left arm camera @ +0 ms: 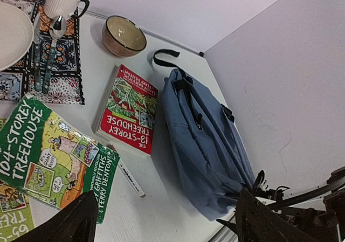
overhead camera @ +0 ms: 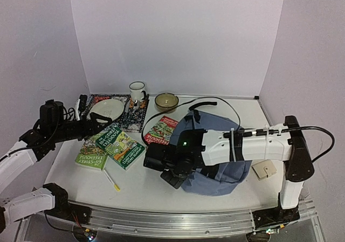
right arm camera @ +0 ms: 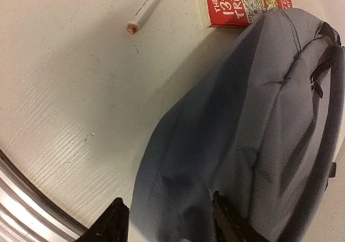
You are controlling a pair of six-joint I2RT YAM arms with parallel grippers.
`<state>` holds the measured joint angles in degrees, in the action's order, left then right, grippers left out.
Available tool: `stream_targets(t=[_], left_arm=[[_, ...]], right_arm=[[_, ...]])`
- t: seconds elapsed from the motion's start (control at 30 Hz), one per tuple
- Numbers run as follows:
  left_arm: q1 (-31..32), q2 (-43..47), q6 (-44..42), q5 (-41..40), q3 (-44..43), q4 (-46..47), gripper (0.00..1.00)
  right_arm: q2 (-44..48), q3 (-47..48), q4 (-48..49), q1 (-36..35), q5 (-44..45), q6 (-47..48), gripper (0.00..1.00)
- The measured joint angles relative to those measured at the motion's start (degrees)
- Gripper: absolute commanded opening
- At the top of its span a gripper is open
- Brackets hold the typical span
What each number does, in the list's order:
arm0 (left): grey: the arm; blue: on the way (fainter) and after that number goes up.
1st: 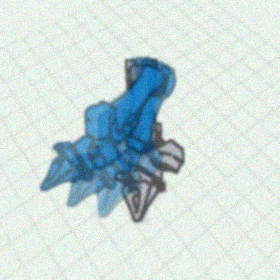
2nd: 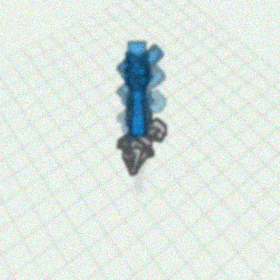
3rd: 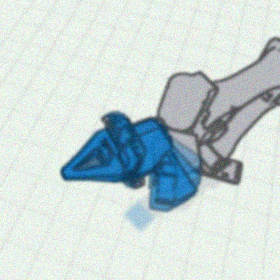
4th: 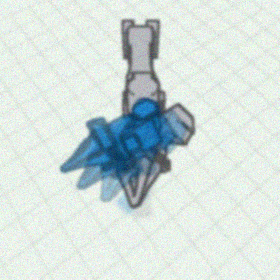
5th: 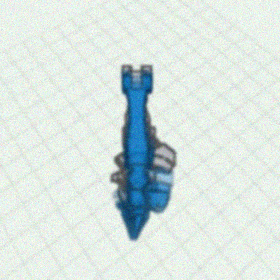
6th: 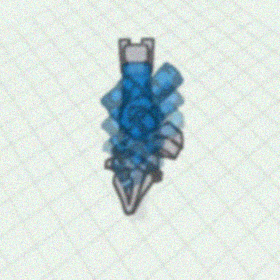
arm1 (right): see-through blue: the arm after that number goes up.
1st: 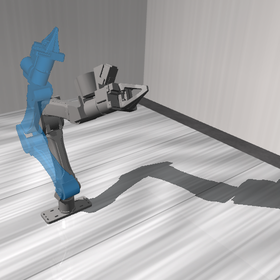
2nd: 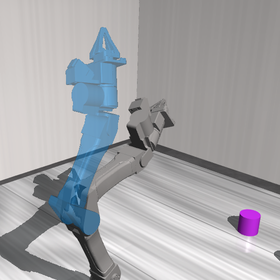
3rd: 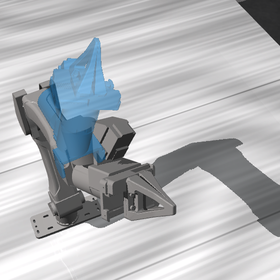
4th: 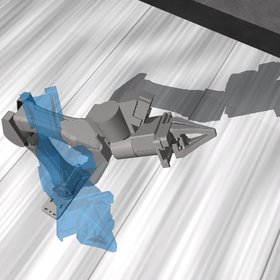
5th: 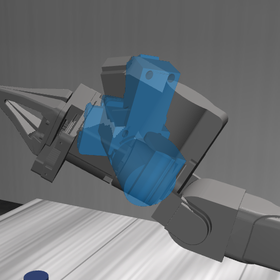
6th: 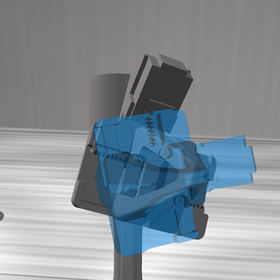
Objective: Pack the student bag
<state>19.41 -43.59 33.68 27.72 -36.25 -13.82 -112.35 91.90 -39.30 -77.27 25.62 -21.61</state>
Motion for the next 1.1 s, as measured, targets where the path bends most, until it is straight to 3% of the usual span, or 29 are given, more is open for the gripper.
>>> stream_targets(t=[0.27,0.47,0.7,0.9,1.1], left_arm=[[7.9,-8.4,2.4,-5.0,0.1,3.8,0.91],[15.8,-23.3,2.2,-9.4,-5.8,7.5,0.91],[21.9,-43.0,0.4,-10.9,-18.4,11.9,0.9],[24.9,-57.3,-1.9,-10.9,-28.7,13.0,0.88],[26.7,-67.5,-2.8,-9.7,-35.9,13.0,0.86]], right_arm=[[8.3,-2.1,4.1,2.6,-2.5,-1.4,0.87],[19.1,-14.3,8.7,13.6,-2.5,-6.7,0.98],[33.3,-32.9,14.8,29.3,-3.7,-13.7,0.98],[41.9,-43.7,19.9,36.9,-6.0,-18.6,0.98],[43.6,-51.3,25.9,41.8,-9.9,-21.1,0.98]])
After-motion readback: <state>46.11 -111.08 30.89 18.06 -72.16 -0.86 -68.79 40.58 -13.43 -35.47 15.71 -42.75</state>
